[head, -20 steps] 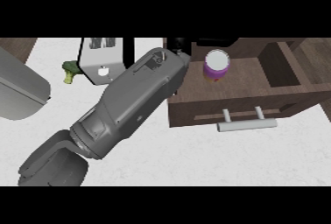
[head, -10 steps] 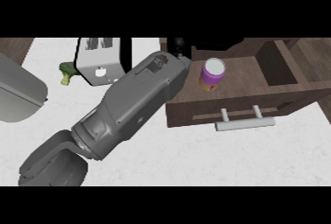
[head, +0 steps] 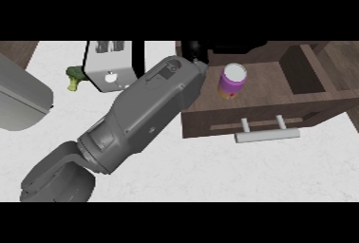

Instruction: Pick up the can, place it into the drawer and close the drawer

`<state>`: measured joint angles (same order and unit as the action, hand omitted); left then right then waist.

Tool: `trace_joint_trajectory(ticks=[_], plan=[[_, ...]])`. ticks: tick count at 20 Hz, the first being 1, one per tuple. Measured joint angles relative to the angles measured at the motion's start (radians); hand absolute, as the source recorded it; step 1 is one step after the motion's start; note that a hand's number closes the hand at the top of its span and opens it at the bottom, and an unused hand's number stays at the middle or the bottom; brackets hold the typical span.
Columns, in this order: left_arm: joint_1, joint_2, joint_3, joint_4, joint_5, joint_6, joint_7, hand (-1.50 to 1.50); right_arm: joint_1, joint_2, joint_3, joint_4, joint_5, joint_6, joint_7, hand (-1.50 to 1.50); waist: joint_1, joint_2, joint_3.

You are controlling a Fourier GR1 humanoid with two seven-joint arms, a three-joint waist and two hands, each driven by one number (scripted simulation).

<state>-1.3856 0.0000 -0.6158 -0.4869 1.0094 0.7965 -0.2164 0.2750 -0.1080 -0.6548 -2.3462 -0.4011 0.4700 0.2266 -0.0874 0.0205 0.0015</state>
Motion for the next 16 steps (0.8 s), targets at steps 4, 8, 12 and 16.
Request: trace_joint_trajectory(ticks=[4,8,12,16], plan=[[-0.009,0.0,-0.004,-0.005,0.019,0.006,-0.035,-1.5,-0.041,-0.013,0.028,-0.013,0.083,0.025,-0.064,-1.5,0.009,-0.001,0.0],[-0.023,0.0,0.003,0.003,0.027,0.001,-0.066,-1.5,-0.083,-0.019,0.076,-0.046,0.231,0.034,-0.105,-1.5,0.028,-0.002,0.0],[-0.036,0.0,-0.001,-0.003,0.036,0.005,-0.069,-1.5,-0.144,-0.01,0.175,-0.065,0.42,0.016,-0.114,-1.5,0.049,-0.003,-0.001],[-0.044,0.0,0.01,-0.003,0.049,-0.003,-0.06,-1.5,-0.206,-0.004,0.287,-0.037,0.616,-0.007,-0.132,-1.5,0.066,-0.005,-0.001]])
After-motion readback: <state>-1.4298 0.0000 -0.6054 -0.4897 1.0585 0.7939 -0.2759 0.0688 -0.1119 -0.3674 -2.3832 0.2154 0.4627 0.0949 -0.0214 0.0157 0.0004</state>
